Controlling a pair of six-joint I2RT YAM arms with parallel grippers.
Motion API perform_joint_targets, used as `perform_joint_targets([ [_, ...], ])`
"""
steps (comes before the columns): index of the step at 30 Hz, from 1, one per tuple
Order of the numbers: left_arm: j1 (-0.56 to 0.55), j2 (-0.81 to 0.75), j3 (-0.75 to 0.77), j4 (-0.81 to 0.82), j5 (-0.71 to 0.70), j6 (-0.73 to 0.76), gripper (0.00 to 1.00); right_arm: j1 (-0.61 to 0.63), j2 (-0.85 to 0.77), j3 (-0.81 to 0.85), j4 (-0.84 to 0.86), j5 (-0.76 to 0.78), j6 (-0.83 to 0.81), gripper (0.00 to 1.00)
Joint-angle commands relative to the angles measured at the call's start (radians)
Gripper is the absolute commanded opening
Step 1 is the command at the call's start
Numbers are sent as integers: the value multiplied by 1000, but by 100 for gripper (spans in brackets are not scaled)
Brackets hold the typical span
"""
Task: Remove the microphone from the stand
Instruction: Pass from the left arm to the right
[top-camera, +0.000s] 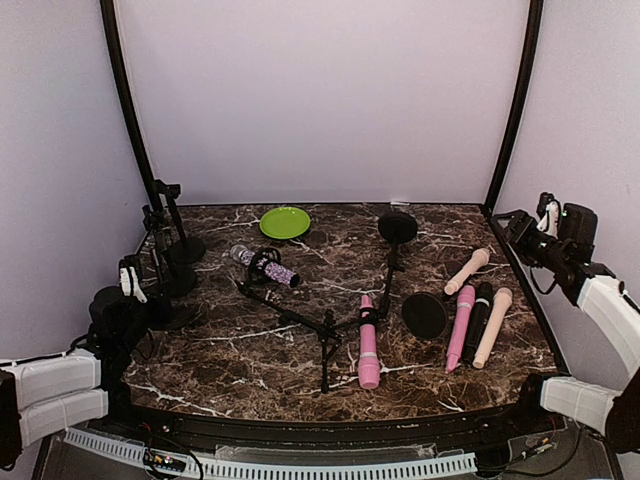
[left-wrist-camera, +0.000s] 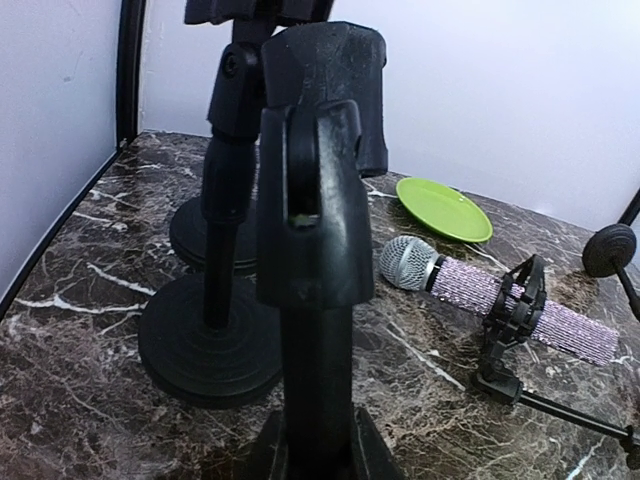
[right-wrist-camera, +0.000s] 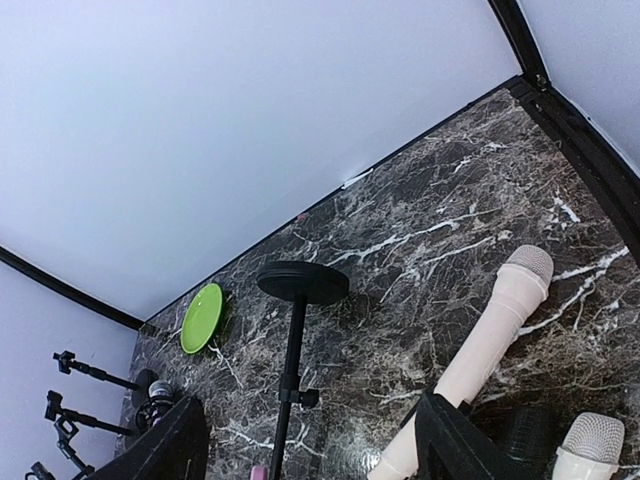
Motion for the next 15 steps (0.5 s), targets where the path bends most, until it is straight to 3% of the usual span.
perform_joint_targets([
  [1,8,-15,23,149,208,73,0,61,-17,4,107,-32,-16,75],
  [5,8,-33,75,73,356,140,0,211,26,64,160,-71,-61,84],
  [15,-15,-110,167,16,583,69,0,698,372,386,192,-2,-194,86],
])
